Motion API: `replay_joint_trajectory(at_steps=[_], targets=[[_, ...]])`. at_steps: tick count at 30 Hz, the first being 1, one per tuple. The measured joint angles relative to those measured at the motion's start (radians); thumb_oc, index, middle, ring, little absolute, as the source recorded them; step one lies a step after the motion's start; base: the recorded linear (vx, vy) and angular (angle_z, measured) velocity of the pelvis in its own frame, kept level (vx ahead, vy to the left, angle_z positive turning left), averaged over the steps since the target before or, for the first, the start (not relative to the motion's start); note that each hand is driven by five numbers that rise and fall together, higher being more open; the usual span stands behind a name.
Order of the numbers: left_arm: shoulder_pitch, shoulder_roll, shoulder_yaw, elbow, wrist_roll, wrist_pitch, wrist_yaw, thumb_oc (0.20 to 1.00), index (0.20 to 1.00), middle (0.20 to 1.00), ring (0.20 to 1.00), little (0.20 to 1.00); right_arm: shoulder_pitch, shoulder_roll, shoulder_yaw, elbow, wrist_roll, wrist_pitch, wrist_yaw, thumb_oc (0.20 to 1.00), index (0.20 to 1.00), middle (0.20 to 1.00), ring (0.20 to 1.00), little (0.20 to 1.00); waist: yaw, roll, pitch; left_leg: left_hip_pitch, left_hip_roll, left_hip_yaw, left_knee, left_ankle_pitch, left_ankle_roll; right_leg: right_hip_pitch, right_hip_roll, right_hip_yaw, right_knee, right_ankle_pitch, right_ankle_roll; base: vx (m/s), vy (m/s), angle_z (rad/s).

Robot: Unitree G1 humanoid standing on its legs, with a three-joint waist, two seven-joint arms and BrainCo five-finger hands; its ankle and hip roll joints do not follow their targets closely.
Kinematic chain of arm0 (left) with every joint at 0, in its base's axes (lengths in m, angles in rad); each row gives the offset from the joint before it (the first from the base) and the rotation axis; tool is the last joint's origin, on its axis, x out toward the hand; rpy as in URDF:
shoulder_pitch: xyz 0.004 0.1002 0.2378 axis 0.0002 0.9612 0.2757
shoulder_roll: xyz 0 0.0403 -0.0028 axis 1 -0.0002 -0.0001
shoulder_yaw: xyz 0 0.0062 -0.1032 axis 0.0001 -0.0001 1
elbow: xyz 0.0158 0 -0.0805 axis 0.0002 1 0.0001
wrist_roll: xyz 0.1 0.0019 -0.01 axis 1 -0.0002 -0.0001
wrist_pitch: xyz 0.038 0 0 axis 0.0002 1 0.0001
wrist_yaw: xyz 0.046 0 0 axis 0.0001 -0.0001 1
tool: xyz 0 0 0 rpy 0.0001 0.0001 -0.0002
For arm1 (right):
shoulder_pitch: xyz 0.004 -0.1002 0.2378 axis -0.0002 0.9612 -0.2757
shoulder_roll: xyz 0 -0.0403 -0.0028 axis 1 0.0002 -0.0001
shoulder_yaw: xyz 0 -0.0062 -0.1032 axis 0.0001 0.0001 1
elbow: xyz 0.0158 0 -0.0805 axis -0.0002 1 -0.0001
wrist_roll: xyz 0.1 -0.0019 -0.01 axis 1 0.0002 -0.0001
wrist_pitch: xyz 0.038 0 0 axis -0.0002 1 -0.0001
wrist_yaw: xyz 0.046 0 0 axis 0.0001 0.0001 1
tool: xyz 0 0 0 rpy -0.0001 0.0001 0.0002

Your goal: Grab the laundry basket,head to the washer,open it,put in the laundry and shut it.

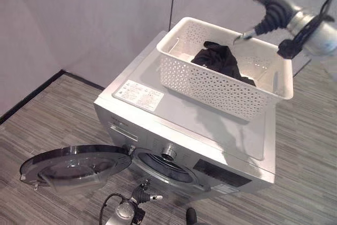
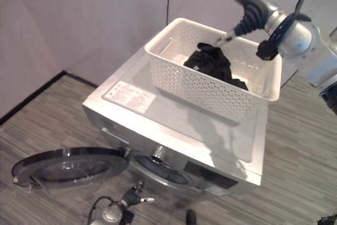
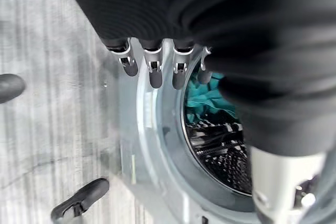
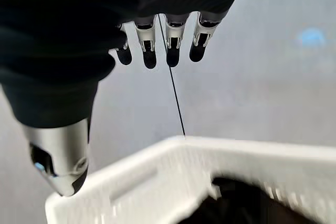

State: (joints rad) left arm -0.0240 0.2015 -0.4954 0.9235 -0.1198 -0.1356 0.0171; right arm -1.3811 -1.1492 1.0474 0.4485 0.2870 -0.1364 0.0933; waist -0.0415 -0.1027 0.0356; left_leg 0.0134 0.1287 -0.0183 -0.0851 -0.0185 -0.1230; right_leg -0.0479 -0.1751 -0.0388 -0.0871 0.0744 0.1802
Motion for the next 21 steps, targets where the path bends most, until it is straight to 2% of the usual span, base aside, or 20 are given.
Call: replay_joint_trajectory(at_steps=[4, 11, 18, 21], targets=[[0.017, 0.010, 0.003, 0.002, -0.005, 0.000, -0.001, 1.000, 1.000, 1.000, 1.000, 1.000, 0.000, 0.026, 0.045, 0.041, -0.029, 0.014, 0.049, 1.000, 1.000, 1.000, 1.000, 1.000, 0.004, 0.001, 0.000, -0.007, 0.004, -0.004, -0.001, 0.002, -0.002, -0.004, 0.004, -0.005, 0.000, -0.001, -0.002, 0.01, -0.017, 0.03], [0.024, 0.011, 0.035, 0.054, -0.037, -0.002, -0.002, 1.000, 1.000, 1.000, 1.000, 1.000, 0.000, 0.038, 0.054, 0.124, -0.108, 0.033, 0.086, 1.000, 1.000, 1.000, 1.000, 1.000, 0.007, 0.003, 0.001, -0.042, 0.009, -0.027, 0.001, 0.006, -0.006, -0.023, 0.006, -0.027, 0.000, -0.003, -0.006, 0.01, -0.014, 0.09], [0.028, 0.018, 0.040, 0.071, -0.037, -0.002, -0.006, 1.000, 1.000, 1.000, 1.000, 1.000, 0.001, 0.044, 0.108, 0.140, -0.116, 0.036, 0.153, 1.000, 1.000, 1.000, 1.000, 1.000, 0.025, 0.008, 0.004, -0.049, 0.021, -0.034, 0.000, 0.009, -0.010, -0.026, 0.020, -0.034, 0.000, -0.005, -0.010, 0.02, -0.022, 0.02], [0.036, 0.019, 0.042, 0.080, -0.039, -0.003, -0.009, 1.000, 1.000, 1.000, 1.000, 1.000, 0.001, 0.096, 0.108, 0.216, -0.116, 0.045, 0.171, 1.000, 1.000, 1.000, 1.000, 1.000, 0.029, 0.011, 0.006, -0.054, 0.030, -0.044, 0.000, 0.012, -0.016, -0.025, 0.028, -0.044, -0.001, -0.006, -0.013, 0.01, -0.033, 0.07]])
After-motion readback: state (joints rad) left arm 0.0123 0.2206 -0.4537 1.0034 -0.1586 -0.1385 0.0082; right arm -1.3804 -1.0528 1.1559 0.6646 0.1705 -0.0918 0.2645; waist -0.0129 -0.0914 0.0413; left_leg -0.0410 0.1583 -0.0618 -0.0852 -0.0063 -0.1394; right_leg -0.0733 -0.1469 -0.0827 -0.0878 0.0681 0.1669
